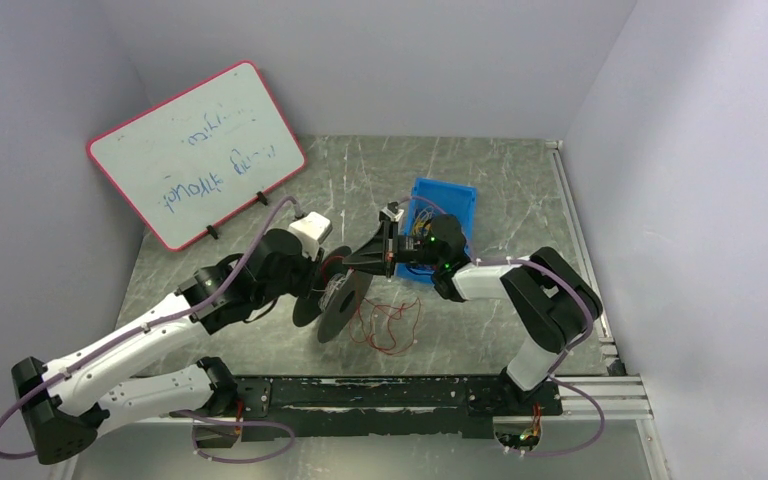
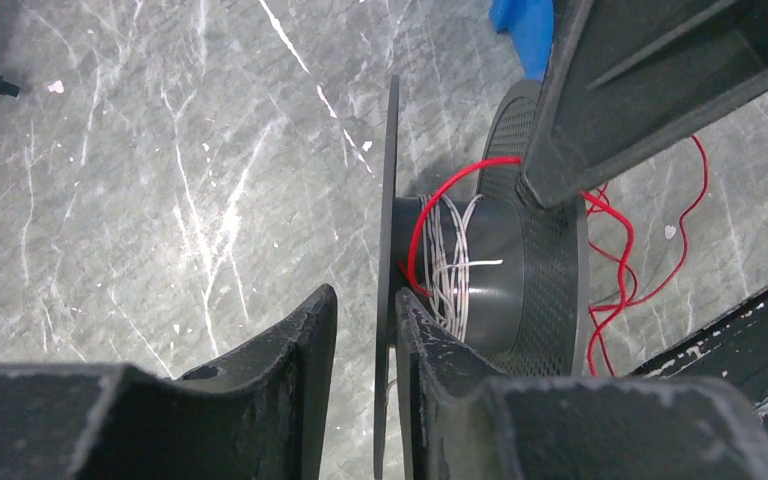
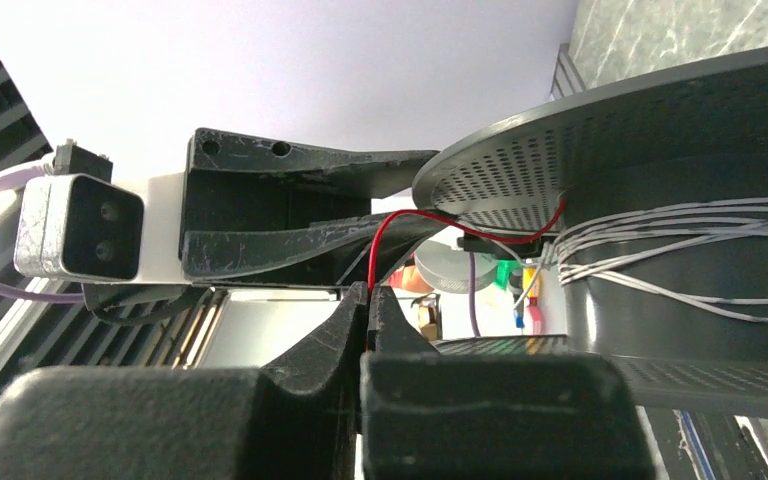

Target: Wrap the cables

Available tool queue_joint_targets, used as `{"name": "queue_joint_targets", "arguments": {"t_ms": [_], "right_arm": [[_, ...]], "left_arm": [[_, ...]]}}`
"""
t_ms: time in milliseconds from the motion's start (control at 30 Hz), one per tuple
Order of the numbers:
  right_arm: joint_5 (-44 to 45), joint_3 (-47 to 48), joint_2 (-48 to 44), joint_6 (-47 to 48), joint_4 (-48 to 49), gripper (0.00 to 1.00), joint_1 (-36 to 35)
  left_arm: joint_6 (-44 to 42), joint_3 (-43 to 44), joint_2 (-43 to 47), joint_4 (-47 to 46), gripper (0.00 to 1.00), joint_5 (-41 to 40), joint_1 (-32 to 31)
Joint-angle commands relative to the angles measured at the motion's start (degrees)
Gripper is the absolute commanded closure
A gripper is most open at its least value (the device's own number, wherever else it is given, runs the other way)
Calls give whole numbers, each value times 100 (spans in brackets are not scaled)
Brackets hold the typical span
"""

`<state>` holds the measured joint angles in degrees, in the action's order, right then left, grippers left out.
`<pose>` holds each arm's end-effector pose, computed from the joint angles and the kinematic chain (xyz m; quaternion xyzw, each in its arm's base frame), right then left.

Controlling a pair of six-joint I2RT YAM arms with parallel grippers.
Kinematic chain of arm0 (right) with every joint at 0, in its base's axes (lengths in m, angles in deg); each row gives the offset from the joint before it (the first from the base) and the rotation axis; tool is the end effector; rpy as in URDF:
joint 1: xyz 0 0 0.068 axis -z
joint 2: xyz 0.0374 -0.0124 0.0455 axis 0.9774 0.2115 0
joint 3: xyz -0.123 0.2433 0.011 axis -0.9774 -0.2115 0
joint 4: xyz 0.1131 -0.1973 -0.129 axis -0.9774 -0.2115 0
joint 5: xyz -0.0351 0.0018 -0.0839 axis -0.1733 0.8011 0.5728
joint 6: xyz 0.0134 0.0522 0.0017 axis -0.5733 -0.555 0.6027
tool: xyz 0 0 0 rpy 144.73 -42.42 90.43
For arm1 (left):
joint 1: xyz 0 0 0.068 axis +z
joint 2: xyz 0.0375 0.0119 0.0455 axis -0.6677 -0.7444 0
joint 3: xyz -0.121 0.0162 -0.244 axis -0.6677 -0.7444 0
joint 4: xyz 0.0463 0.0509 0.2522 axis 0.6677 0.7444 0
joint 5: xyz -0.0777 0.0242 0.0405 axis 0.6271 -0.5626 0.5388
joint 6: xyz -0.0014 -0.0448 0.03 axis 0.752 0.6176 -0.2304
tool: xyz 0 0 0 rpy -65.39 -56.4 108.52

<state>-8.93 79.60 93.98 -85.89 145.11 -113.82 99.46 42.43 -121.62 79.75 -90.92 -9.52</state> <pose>0.2447 0.2126 0.2069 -0.0323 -0.6839 -0.7289 0.0061 0.1329 -0.1499 0.3101 0.2360 0.8532 -0.1236 0.4484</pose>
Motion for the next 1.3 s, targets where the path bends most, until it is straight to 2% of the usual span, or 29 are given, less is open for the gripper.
{"name": "queue_joint_targets", "arguments": {"t_ms": [0, 233, 433, 800, 1033, 1267], "right_arm": [[26, 142, -151, 354, -404, 100, 107], [27, 118, -168, 557, -603, 100, 110], [40, 36, -186, 536, -529, 100, 114], [44, -79, -206, 579, -486, 100, 120], [86, -111, -162, 600, -469, 100, 119], [156, -115, -163, 705, -605, 100, 119]], "left_arm": [[78, -22, 172, -120, 65, -122, 53], [-29, 97, 248, -458, 56, 489, 53], [3, 206, -106, -466, 53, 847, 58], [44, 152, -488, -238, 54, 446, 53], [54, 92, -506, -152, 64, 240, 55], [45, 119, -678, -69, 86, 208, 53]]}}
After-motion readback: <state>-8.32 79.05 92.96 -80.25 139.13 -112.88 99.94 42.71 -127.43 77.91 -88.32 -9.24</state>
